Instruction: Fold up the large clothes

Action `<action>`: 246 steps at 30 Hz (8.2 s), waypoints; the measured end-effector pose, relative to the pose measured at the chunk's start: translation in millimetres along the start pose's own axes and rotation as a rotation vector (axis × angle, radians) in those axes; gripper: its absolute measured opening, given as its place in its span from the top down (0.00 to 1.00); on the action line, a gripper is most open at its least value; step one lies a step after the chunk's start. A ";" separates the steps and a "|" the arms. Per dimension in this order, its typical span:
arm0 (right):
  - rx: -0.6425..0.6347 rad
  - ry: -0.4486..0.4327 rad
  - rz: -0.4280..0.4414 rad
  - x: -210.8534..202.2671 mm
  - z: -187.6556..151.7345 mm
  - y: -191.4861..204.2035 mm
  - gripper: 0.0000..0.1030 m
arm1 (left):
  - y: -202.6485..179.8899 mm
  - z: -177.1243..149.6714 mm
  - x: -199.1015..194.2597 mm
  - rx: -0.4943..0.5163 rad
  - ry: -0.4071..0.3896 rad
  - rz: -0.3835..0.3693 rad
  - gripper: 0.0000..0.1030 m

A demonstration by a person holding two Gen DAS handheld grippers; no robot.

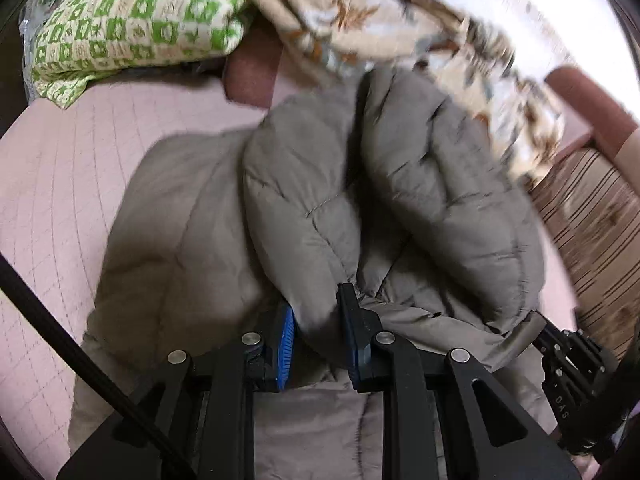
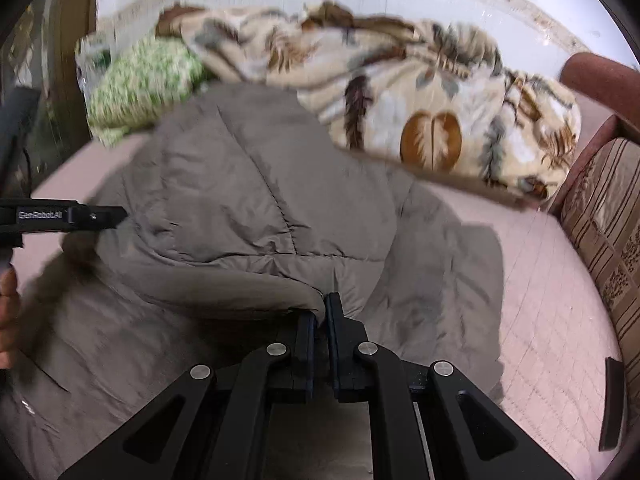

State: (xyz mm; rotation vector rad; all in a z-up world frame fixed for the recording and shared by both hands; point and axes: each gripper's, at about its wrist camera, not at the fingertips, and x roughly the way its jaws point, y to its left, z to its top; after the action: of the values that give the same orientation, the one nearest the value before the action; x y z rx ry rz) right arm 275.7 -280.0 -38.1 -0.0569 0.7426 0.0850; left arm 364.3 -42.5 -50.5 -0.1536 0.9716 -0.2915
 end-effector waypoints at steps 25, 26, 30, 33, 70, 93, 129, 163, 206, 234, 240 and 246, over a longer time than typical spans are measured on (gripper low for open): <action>0.208 -0.170 0.206 -52.2 24.3 -41.3 0.68 | -3.0 23.6 -75.7 0.072 -0.298 0.060 0.35; 0.242 -0.184 0.200 -49.8 28.2 -43.4 0.61 | -12.5 24.2 -74.5 0.089 -0.319 0.071 0.34; 0.266 -0.209 0.180 -35.5 47.4 -36.3 0.57 | -47.2 22.2 -59.5 0.187 -0.353 0.143 0.32; 0.257 -0.206 0.129 -21.4 57.6 -30.7 0.57 | -63.8 19.7 -34.9 0.232 -0.329 0.196 0.30; 0.192 0.024 0.154 39.2 30.2 1.4 0.44 | -55.9 3.7 19.7 0.245 -0.084 0.209 0.21; 0.311 -0.053 0.158 -120.0 -64.3 -27.7 0.40 | -12.8 -90.7 -137.8 0.171 -0.211 0.254 0.21; 0.750 -0.001 0.030 -194.8 -250.5 -120.4 0.39 | 153.7 -241.0 -186.1 -0.317 -0.024 0.199 0.16; 0.757 -0.022 0.396 -171.7 -275.3 -47.3 0.54 | 40.8 -304.9 -178.4 -0.038 -0.165 0.192 0.48; 0.600 0.026 0.336 -159.2 -273.4 -32.2 0.45 | 24.1 -310.8 -163.2 0.081 -0.172 0.408 0.34; 0.563 0.022 0.290 -159.5 -268.9 -27.4 0.66 | 19.0 -309.8 -166.3 0.122 -0.177 0.385 0.51; 0.589 0.024 0.305 -156.5 -271.1 -28.8 0.64 | 19.5 -309.3 -165.8 0.128 -0.180 0.391 0.51; 0.594 0.024 0.309 -155.8 -271.7 -28.3 0.63 | 18.6 -309.5 -165.6 0.127 -0.180 0.392 0.51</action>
State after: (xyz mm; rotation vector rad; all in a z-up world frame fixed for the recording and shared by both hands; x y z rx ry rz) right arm -18.6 -339.3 -131.8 0.6250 0.7715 0.1545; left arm 22.9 27.2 -97.0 0.1254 0.7818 0.0216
